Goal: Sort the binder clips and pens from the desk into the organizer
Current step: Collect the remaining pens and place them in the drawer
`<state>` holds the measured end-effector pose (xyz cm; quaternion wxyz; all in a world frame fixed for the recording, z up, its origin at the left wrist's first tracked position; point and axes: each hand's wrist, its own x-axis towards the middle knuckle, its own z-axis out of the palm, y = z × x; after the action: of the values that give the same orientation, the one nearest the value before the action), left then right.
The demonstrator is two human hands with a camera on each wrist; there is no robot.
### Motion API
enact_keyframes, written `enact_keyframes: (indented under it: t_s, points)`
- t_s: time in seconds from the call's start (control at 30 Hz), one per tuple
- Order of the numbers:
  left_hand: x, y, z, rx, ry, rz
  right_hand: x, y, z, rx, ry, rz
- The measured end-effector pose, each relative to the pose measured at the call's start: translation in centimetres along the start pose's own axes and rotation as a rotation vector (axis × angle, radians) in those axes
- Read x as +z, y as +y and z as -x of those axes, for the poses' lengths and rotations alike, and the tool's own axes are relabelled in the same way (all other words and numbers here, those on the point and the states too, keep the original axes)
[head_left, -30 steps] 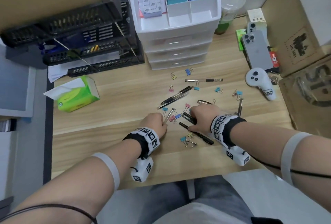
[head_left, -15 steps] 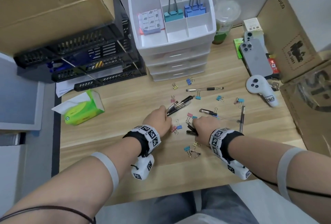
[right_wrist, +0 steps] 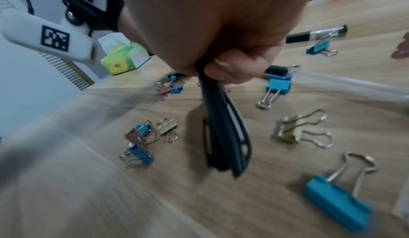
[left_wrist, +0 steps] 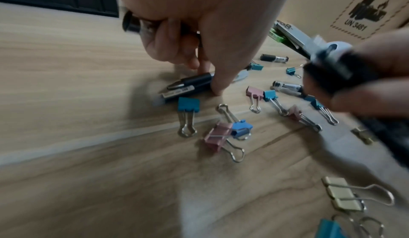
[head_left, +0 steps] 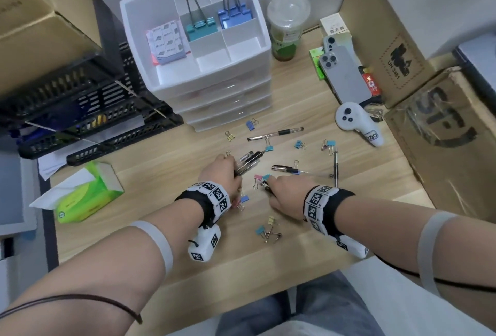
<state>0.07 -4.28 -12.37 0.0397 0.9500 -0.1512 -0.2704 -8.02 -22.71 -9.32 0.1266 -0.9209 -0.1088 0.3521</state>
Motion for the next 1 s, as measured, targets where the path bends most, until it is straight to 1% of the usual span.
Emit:
enact_keyframes:
  t_s: [0.07, 0.13, 0.23, 0.37, 0.47, 0.57, 0.67, 0.8, 0.9, 1.0]
  points:
    - [-0.2, 0.1, -0.2, 0.006, -0.027, -0.019, -0.9, 0.7, 0.4, -0.003, 0.054, -0.045]
    - [-0.5, 0.4, -0.5, 0.037, -0.073, -0.056, -1.8, 1.8, 0.6, 0.039, 0.099, -0.102]
    - [-0.9, 1.1, -0.6, 0.06, -0.128, -0.122, -2.7, 3.6, 0.7, 0.144, 0.165, -0.204]
    - [-0.8, 1.9, -0.6, 0.073, -0.139, -0.161, -3.4, 6.1, 0.6, 0.319, 0.273, -0.412]
    - [-1.2, 2.2, -0.3, 0.086, -0.146, -0.147, -3.5, 8.0, 0.8, 0.411, 0.332, -0.49]
    - [-1.7, 2.2, 0.0, 0.105, -0.106, -0.134, -3.3, 9.4, 1.2, 0.497, 0.321, -0.475]
    - [-2.5, 2.2, 0.3, 0.11, -0.06, -0.141, -2.6, 10.2, 1.2, 0.657, 0.288, -0.459]
    - [-3.1, 2.1, 0.6, 0.122, -0.051, -0.119, -1.3, 10.1, 1.1, 0.807, 0.242, -0.499]
    - [-3.1, 1.7, 0.8, 0.128, -0.03, -0.062, -0.8, 9.7, 0.7, 0.856, 0.175, -0.503]
    - [-3.2, 1.3, 1.0, 0.092, -0.06, 0.085, -0.4, 9.5, 0.2, 0.843, 0.152, -0.471]
